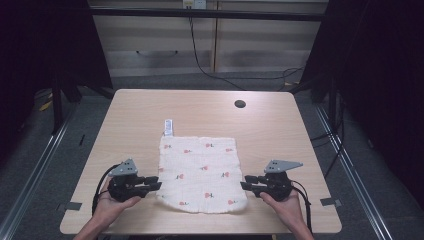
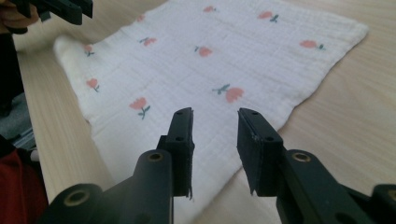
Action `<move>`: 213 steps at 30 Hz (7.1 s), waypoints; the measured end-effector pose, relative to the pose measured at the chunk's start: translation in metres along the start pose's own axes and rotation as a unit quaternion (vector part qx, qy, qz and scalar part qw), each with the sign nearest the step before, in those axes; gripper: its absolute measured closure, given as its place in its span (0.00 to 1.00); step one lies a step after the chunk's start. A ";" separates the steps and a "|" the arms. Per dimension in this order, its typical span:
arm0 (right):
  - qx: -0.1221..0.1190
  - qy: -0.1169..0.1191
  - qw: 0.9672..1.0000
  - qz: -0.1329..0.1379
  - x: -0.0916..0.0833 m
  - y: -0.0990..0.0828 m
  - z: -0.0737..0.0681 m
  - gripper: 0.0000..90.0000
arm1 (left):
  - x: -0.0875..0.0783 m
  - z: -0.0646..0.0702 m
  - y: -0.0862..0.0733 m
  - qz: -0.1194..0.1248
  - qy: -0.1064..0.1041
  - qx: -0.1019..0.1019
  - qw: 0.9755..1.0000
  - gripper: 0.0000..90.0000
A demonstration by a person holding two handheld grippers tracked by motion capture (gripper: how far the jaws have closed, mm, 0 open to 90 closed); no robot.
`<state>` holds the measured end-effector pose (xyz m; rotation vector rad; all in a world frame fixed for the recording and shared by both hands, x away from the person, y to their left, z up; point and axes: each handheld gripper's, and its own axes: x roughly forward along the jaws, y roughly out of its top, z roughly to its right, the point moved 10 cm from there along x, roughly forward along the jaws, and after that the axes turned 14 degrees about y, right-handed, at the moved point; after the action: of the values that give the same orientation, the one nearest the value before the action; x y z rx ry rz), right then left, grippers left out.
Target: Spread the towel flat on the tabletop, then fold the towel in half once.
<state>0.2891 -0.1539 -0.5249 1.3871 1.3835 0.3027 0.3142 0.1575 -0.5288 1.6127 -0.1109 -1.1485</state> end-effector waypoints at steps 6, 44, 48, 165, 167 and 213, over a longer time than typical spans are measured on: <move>0.002 -0.005 1.000 -0.007 0.000 0.005 0.009 0.68 | 0.010 -0.017 0.002 -0.015 0.028 -0.010 0.999 0.73; -0.016 -0.079 0.992 -0.096 0.047 0.004 0.074 0.93 | 0.077 -0.031 0.009 -0.049 0.056 0.032 0.997 0.93; -0.015 -0.077 0.992 -0.098 0.044 0.000 0.071 0.93 | 0.076 -0.023 0.007 -0.051 0.049 0.039 0.997 0.95; 0.041 -0.077 0.996 -0.031 0.062 0.042 0.127 0.96 | 0.114 -0.078 0.039 -0.055 0.095 -0.030 0.994 0.63; 0.041 -0.077 0.996 -0.030 0.062 0.041 0.128 0.95 | 0.114 -0.077 0.039 -0.056 0.100 -0.020 0.993 0.63; -0.015 -0.061 0.994 0.088 0.006 0.102 0.082 0.98 | 0.053 -0.042 0.103 0.078 0.046 0.003 0.996 0.94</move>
<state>0.4107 -0.1606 -0.4775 1.4813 1.1554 0.3477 0.4200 0.1152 -0.4828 1.6298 -0.1786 -0.9540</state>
